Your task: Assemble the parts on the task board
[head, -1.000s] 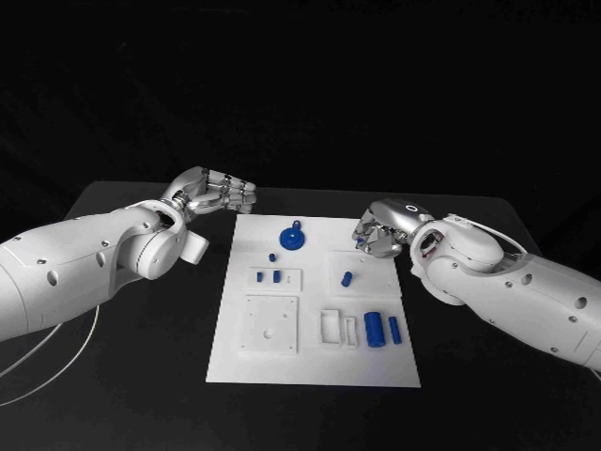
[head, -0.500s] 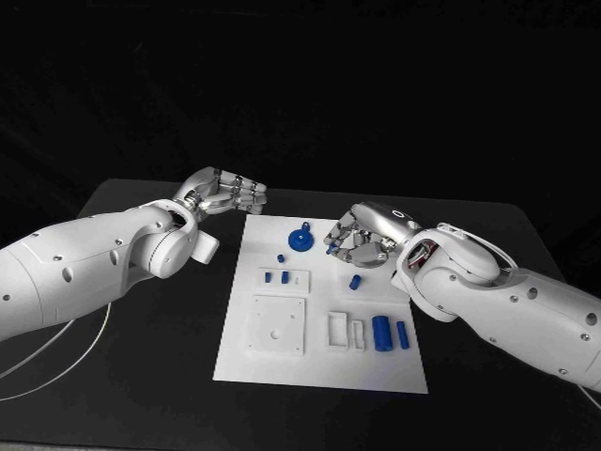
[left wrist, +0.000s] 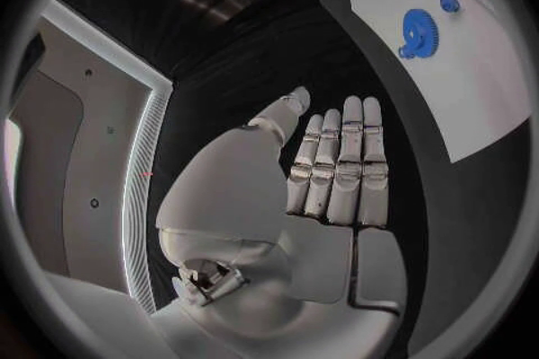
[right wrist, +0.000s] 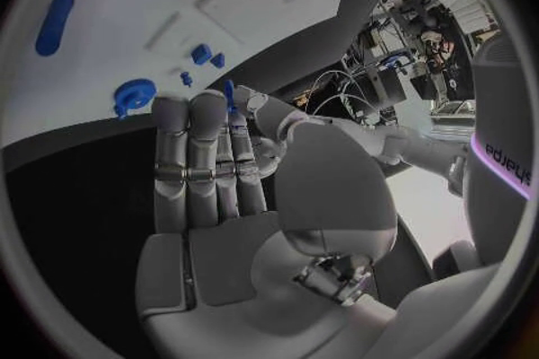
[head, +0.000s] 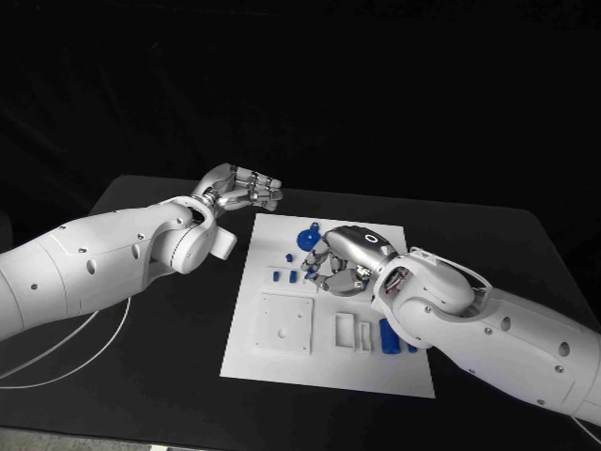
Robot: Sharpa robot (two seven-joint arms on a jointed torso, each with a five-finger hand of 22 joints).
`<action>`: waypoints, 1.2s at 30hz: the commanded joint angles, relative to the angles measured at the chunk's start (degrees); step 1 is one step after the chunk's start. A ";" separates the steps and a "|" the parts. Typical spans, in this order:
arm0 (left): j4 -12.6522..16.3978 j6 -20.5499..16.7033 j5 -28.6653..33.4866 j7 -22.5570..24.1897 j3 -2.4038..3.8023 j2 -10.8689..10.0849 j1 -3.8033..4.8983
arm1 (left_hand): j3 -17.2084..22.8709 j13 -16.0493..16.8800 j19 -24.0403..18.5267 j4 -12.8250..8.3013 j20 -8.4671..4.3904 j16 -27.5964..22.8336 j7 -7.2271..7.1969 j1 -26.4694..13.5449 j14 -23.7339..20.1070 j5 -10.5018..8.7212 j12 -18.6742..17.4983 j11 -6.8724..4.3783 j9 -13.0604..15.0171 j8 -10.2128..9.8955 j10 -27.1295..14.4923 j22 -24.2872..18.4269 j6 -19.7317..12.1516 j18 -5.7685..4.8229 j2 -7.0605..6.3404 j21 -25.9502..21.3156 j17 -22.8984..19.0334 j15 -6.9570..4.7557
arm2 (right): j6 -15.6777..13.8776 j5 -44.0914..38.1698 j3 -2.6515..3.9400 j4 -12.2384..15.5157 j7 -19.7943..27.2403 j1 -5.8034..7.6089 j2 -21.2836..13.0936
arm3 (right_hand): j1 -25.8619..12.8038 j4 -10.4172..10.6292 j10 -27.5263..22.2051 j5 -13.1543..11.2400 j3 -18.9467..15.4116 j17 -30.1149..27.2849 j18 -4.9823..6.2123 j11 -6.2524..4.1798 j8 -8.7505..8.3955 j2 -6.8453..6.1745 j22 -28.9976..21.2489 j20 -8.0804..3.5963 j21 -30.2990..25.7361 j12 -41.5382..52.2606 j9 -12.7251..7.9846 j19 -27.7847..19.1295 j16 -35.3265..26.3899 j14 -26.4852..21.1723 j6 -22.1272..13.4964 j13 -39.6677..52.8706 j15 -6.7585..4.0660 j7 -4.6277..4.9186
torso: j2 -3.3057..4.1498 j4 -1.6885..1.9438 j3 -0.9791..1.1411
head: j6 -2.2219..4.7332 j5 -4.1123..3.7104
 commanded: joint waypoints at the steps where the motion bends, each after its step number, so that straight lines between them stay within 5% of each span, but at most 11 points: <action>1: 0.22 -0.82 1.34 0.15 0.07 0.28 0.08 | 0.03 -0.02 0.02 0.24 0.09 -0.20 -0.12 -0.53 -0.43 -0.08 0.05 -0.05 0.04 0.09 -0.18 -0.28 -0.04 -0.67 -0.17 -0.30 -0.02 0.20 | 2.40 -4.40 -0.72 -0.25 -1.00 -0.12 0.92 | 0.03 -0.17 0.57 -0.18 0.00 -0.08 0.55 -0.06 0.19 0.36 1.53 -0.05 -0.19 0.25 0.05 1.50 0.23 -0.20 0.40 -0.04 -0.23 -0.02 | 0.10 -0.02 -0.11 | -0.08 0.43; 6: 0.40 -1.89 2.00 1.19 0.08 0.58 0.09 | 0.10 -0.02 0.25 0.32 0.07 -0.18 -0.16 -0.46 -0.28 0.01 0.06 -0.11 0.05 0.11 -0.01 -0.96 0.09 -0.62 -0.20 -0.22 0.01 0.14 | 3.22 -6.12 -2.24 -0.90 -1.19 -0.24 2.39 | -0.06 -0.27 0.57 0.09 0.09 -0.11 0.53 -0.05 0.18 0.36 1.70 -0.06 -0.34 0.25 0.05 1.58 0.24 -0.21 0.39 -0.04 -0.23 -0.01 | 0.11 0.03 0.04 | -0.40 1.39; 14: 0.57 -4.03 4.98 3.02 0.09 0.82 0.08 | 0.28 -0.02 0.35 0.26 -0.05 -0.21 -0.16 -0.48 -0.11 0.37 0.04 -0.15 0.03 0.07 0.15 -0.93 0.19 -0.66 -0.22 -0.14 -0.01 0.07 | 3.48 -7.81 -3.77 -2.48 -0.80 -0.80 3.54 | -0.13 -0.48 0.64 -0.03 0.30 -0.13 0.46 -0.07 0.18 0.31 1.89 -0.08 -0.40 0.22 0.05 1.65 0.24 -0.23 0.44 -0.05 -0.24 -0.02 | 0.13 -0.05 0.09 | -0.88 2.53; 36: -0.11 -3.95 6.81 3.02 0.09 0.93 0.08 | 0.20 -0.02 0.31 0.47 0.07 -0.21 -0.08 -0.87 -0.28 0.02 0.05 -0.06 0.03 0.07 -0.15 -1.14 -0.18 -0.70 -0.32 -0.24 -0.02 0.17 | 4.03 -8.10 -4.63 -3.68 -0.35 -2.44 4.00 | -0.47 -0.72 0.75 0.47 0.26 -0.19 0.45 -0.10 0.19 0.40 2.39 -0.12 -0.72 0.26 0.07 1.93 0.33 -0.20 0.52 -0.04 -0.28 -0.06 | 0.08 -0.05 -0.04 | -1.40 3.93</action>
